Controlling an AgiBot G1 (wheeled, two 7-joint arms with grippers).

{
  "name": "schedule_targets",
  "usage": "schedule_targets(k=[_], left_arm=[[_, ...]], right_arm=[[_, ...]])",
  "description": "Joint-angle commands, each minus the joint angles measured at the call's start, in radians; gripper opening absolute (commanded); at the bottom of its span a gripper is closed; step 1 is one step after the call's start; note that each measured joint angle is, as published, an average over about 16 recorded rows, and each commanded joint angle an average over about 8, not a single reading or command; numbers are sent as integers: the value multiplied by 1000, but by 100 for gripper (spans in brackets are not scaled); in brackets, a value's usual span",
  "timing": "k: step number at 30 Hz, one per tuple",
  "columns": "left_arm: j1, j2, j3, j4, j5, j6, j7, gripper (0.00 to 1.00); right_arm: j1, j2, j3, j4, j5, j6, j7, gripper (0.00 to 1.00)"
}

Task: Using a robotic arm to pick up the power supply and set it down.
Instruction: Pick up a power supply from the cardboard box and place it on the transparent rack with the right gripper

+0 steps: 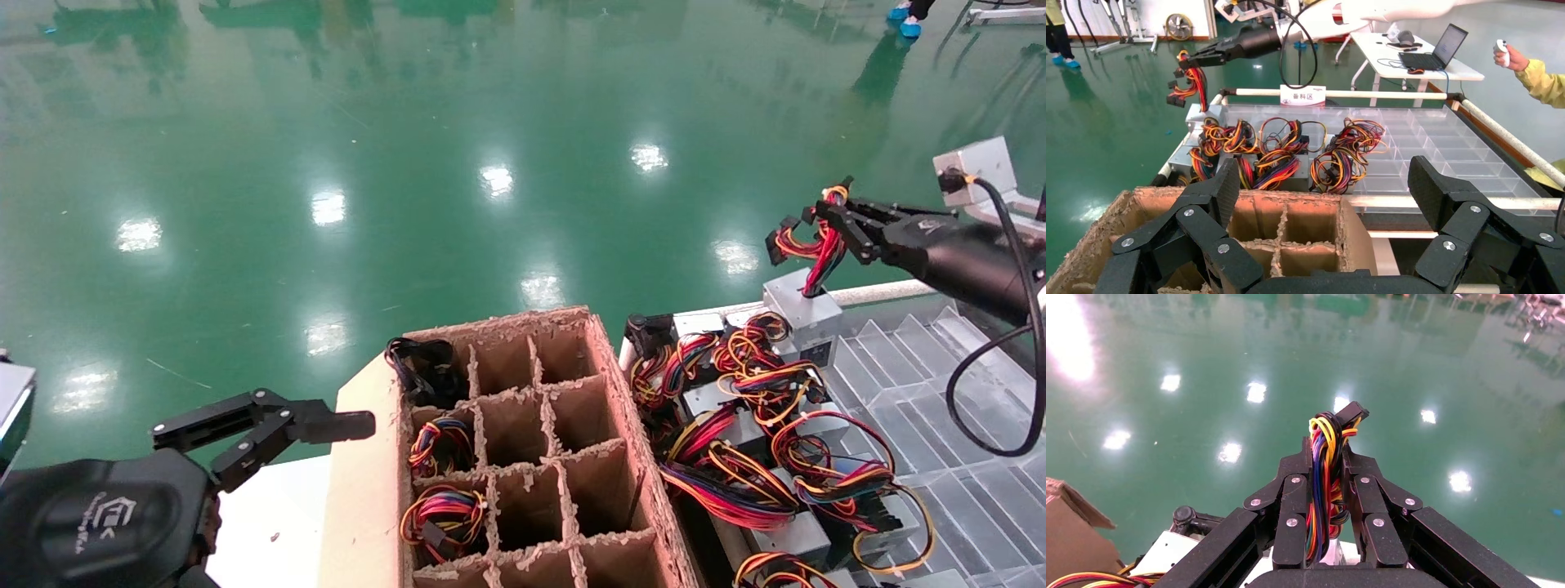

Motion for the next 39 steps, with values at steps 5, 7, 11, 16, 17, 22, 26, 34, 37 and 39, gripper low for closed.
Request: schedule_targets(k=[5,7,11,16,17,22,26,34,37,39], left_arm=[[0,0,0,0,0,0,0,100],[0,0,0,0,0,0,0,100],[0,0,0,0,0,0,0,100],[0,0,0,0,0,0,0,100],[0,0,0,0,0,0,0,100],[0,0,0,0,0,0,0,100],[0,0,0,0,0,0,0,100],[0,0,1,0,0,0,0,100],[0,0,1,0,0,0,0,100],[0,0,1,0,0,0,0,100]], right_arm=[[-37,3,27,-10,39,3,25,0],[-54,6,41,-13,59,-1,35,0],[-95,9,73,-19,103,-9,55,0],[-146,5,116,-22,166,-10,76,0],[-155,4,126,-21,179,-9,79,0],[-194,-14,182,-15,260,0,91,0],[-217,-29,223,-4,320,16,81,0],[-242,-46,269,21,387,42,19,0],[-248,-56,273,25,393,48,-3,0],[-252,-64,275,26,395,53,-14,0]])
